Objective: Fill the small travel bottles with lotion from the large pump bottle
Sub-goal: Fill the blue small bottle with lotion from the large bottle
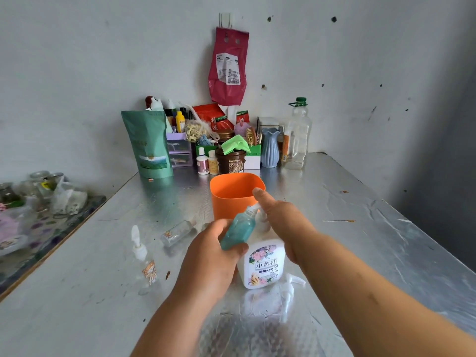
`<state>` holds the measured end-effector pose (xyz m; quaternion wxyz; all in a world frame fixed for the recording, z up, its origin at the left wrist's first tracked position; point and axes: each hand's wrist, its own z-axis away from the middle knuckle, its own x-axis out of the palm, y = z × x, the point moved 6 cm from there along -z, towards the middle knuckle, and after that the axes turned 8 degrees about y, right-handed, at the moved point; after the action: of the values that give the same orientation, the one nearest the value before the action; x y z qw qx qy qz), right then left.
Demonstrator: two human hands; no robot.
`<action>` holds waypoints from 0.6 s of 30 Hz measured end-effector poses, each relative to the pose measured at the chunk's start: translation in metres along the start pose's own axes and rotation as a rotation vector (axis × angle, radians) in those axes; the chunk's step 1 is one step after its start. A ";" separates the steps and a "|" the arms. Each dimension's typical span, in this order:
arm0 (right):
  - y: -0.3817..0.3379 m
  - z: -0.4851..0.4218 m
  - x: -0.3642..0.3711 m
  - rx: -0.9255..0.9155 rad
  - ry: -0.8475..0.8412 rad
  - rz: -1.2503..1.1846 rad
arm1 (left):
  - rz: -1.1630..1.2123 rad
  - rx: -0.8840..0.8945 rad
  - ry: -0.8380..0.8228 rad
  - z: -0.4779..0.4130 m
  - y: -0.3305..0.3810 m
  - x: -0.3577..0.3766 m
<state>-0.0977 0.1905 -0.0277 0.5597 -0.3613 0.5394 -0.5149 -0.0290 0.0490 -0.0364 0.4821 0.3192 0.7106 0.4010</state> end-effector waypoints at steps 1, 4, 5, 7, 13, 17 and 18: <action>0.000 0.000 0.000 -0.008 0.003 0.008 | 0.004 0.000 0.002 0.000 0.000 0.000; 0.001 -0.002 -0.002 -0.026 0.010 0.035 | 0.006 0.003 0.001 0.000 -0.001 0.001; 0.000 -0.001 -0.002 -0.036 0.009 0.037 | 0.006 0.003 0.000 0.000 -0.001 0.002; 0.002 -0.003 0.000 -0.059 0.013 0.037 | 0.007 -0.004 -0.004 -0.001 -0.004 0.003; 0.006 0.000 0.003 -0.058 0.035 0.048 | 0.010 -0.029 -0.009 0.002 -0.006 0.004; -0.002 0.004 0.000 -0.067 0.020 0.100 | -0.002 -0.027 -0.009 0.003 -0.003 0.002; -0.005 0.005 0.000 -0.099 0.014 0.132 | -0.006 -0.025 -0.007 0.003 -0.002 0.001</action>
<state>-0.0935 0.1881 -0.0219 0.5702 -0.3483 0.5909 -0.4521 -0.0265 0.0495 -0.0387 0.4899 0.3123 0.7047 0.4073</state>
